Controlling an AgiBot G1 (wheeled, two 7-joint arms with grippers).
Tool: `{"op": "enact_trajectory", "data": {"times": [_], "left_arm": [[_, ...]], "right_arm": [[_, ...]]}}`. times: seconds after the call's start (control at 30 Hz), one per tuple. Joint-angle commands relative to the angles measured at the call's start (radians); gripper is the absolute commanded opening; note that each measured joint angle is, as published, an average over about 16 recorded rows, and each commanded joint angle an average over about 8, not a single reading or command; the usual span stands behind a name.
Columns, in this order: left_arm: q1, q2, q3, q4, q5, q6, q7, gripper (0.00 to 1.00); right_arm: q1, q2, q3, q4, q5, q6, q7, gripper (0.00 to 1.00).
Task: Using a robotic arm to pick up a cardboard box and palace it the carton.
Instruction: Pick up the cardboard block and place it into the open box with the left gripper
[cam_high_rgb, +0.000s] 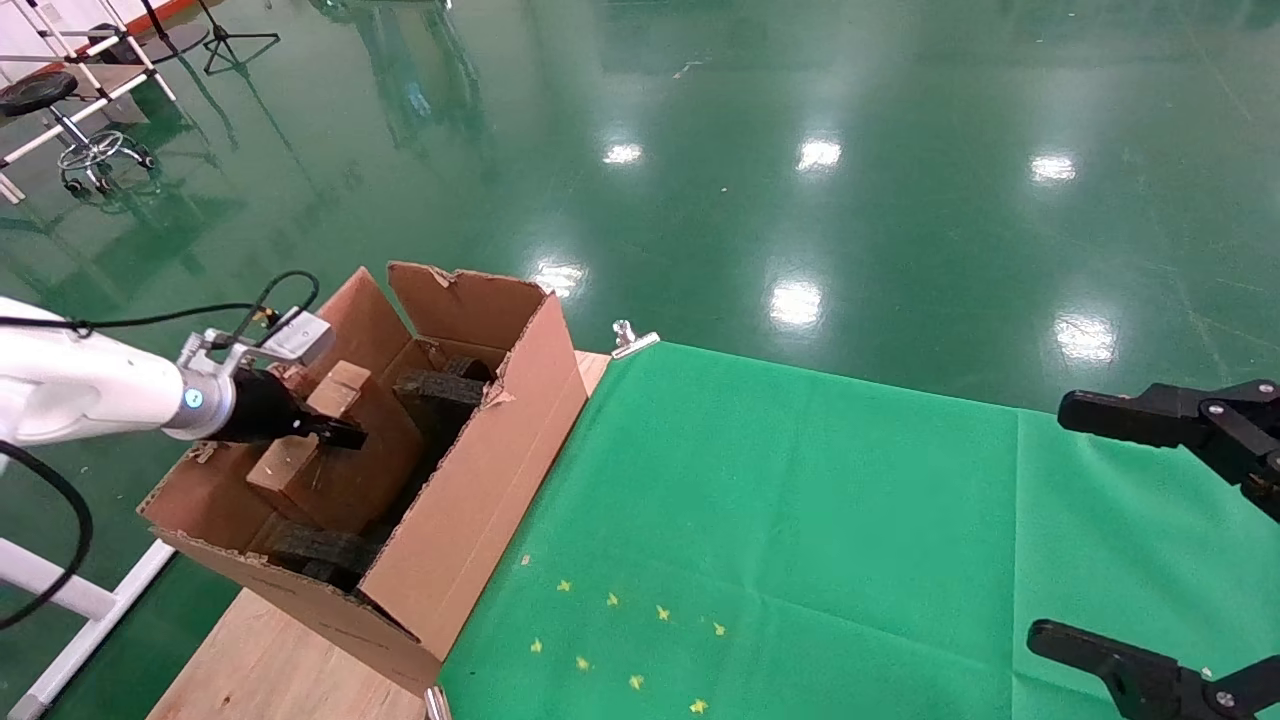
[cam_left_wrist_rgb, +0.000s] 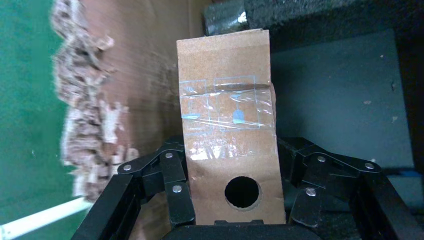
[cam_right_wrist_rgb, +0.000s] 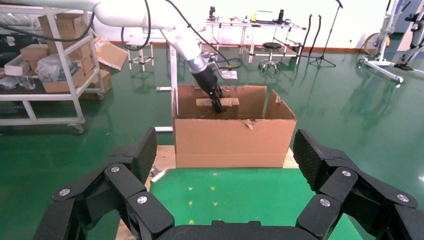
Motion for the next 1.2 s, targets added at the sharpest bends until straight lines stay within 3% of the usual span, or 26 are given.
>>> {"op": "enact_trajectory", "data": {"times": [0.03, 0.27, 0.53, 1.2], "left_arm": [[0.016, 0.006, -0.001, 0.001, -0.002, -0.011, -0.005, 0.00], [0.056, 0.021, -0.004, 0.003, -0.006, -0.039, -0.030, 0.03], [0.075, 0.027, 0.001, -0.005, -0.002, -0.064, -0.029, 1.00], [0.070, -0.008, -0.011, -0.035, -0.017, -0.066, 0.005, 1.00]], "right_arm": [[0.000, 0.000, 0.000, 0.000, 0.000, 0.000, 0.000, 1.00], [0.000, 0.000, 0.000, 0.000, 0.000, 0.000, 0.000, 1.00], [0.000, 0.000, 0.000, 0.000, 0.000, 0.000, 0.000, 1.00], [0.000, 0.000, 0.000, 0.000, 0.000, 0.000, 0.000, 1.00]]}}
